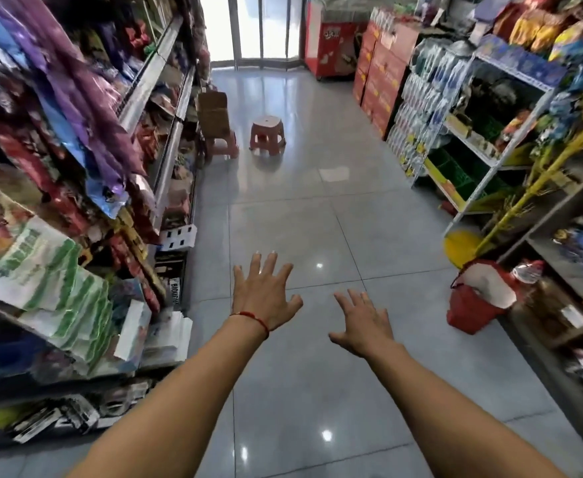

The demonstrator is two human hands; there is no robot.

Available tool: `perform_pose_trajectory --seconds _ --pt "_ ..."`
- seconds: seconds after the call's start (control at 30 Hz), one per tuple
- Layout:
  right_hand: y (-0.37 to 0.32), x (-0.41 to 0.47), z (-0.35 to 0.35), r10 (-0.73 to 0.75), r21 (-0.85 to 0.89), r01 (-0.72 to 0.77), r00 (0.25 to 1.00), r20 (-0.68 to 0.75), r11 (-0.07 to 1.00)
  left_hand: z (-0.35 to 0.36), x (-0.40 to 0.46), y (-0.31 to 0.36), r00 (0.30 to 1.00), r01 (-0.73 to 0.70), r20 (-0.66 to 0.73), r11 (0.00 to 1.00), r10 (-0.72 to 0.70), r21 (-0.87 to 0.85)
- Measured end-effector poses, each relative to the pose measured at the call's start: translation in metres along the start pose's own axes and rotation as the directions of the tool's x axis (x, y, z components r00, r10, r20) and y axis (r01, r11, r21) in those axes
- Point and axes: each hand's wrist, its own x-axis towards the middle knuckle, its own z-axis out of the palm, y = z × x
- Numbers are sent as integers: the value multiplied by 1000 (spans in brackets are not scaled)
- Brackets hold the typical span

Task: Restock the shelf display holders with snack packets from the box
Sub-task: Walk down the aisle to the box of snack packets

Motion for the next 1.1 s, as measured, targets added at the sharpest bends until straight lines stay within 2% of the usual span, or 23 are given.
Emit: perform_pose_trajectory --seconds 0.3,0.7,0.83,1.1 --pt "-18 214 -26 -44 78 37 994 96 996 19 199 -50 994 82 79 997 -82 -1" --pt "-16 485 -126 -83 65 74 985 152 995 -11 467 -86 976 166 139 986 -165 3" --pt "-30 582 -137 -103 67 93 980 169 993 -2 561 -117 972 172 163 985 -168 -6" --pt "-73 749 -185 -50 55 38 972 228 998 -7 749 -191 966 129 231 991 -118 -35"
